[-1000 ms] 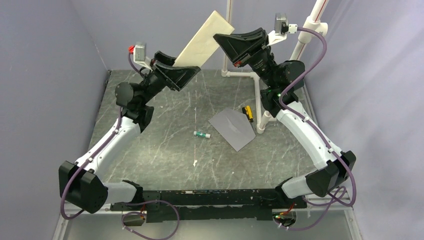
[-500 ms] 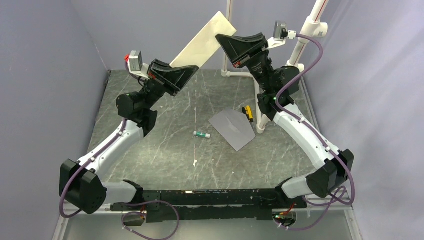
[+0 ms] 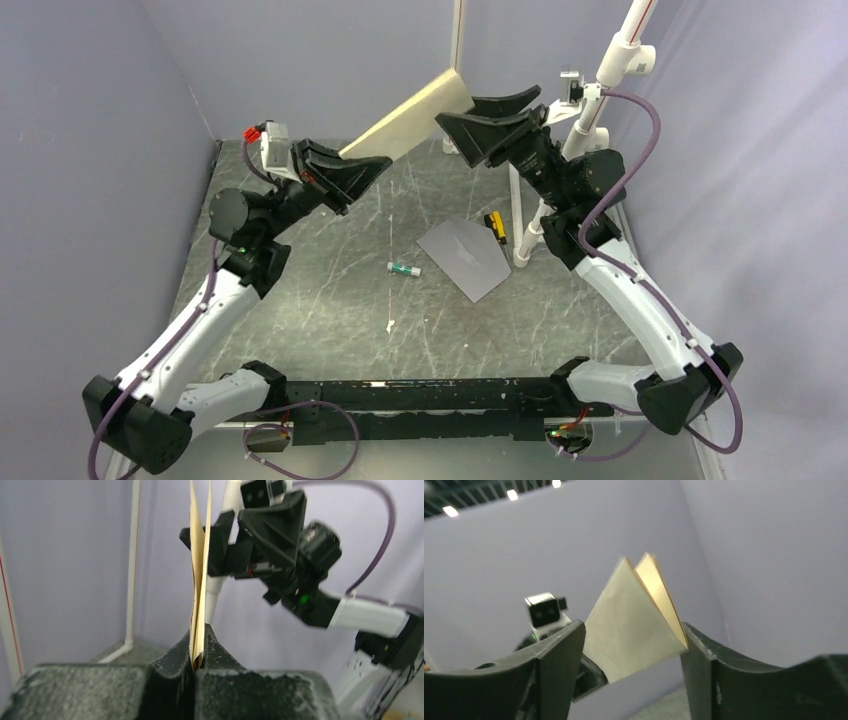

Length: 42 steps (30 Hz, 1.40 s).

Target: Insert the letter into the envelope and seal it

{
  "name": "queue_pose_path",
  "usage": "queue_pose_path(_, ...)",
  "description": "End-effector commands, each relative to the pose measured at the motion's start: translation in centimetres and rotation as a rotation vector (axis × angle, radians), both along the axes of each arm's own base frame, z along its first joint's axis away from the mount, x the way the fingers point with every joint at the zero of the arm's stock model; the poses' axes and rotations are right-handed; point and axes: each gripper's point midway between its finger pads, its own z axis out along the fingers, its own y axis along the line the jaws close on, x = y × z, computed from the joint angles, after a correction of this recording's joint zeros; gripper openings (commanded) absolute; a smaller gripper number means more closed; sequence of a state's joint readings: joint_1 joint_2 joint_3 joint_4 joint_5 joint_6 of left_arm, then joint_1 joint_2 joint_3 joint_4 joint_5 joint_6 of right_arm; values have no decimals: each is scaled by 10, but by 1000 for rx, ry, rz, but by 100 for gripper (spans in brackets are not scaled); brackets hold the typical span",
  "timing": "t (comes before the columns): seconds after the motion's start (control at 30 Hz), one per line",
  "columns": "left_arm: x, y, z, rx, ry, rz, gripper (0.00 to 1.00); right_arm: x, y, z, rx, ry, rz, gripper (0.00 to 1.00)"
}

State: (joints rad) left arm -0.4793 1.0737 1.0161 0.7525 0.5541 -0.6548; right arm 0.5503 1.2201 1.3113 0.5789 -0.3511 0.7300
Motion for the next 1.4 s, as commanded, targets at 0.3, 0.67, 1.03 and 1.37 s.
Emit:
queue_pose_path(0.3, -72, 12, -103, 663, -39, -157, 2, -55, -4, -102, -541, -55, 49, 85)
queue_pose_path(0.67, -83, 18, -155, 852, 72, -279, 2, -112, 18, -166, -947, -249, 457, 88)
queue_pose_path(1.03, -88, 13, -167, 877, 15, -384, 2, -126, 29, -189, -1004, -247, 541, 80)
queue_pose_path(1.37, -99, 12, -161, 844, -34, -423, 2, -128, 49, -197, -1045, -212, 591, 72)
